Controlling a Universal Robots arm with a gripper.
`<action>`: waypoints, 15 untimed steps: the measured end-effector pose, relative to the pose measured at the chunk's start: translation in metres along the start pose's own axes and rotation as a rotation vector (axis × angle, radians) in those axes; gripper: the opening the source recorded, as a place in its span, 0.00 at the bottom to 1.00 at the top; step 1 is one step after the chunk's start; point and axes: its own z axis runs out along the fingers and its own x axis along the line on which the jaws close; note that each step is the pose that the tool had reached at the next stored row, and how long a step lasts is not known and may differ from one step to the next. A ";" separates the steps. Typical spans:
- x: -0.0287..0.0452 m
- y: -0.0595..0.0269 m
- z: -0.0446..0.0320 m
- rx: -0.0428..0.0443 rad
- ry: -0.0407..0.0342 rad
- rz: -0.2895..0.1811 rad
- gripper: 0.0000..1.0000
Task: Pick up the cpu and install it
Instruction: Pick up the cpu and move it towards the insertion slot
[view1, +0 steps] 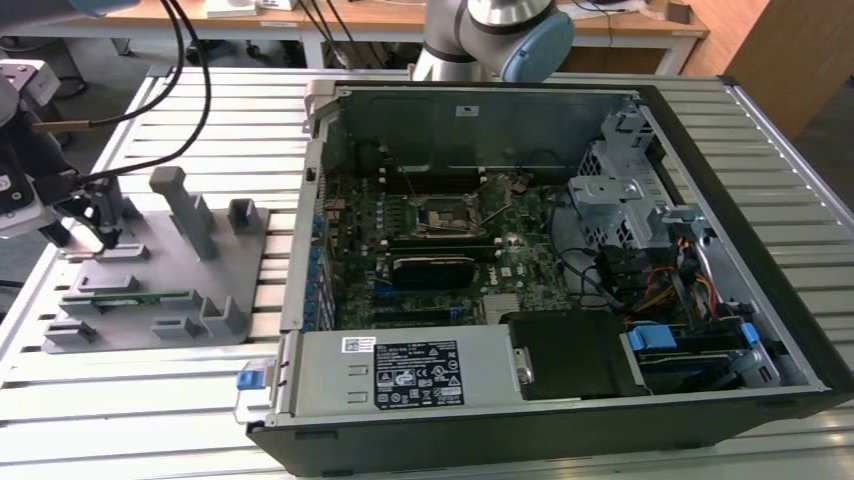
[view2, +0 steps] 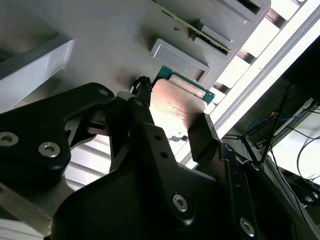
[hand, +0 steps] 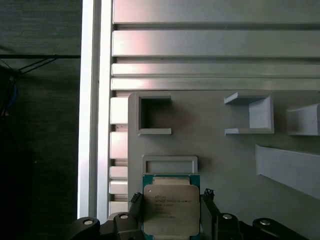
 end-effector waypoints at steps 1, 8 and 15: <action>0.0000 0.0000 -0.0004 0.0000 0.0000 0.000 0.54; 0.0001 0.0002 -0.0034 -0.0001 -0.0001 0.000 0.54; 0.0001 0.0003 -0.0063 -0.0001 -0.0001 0.000 0.54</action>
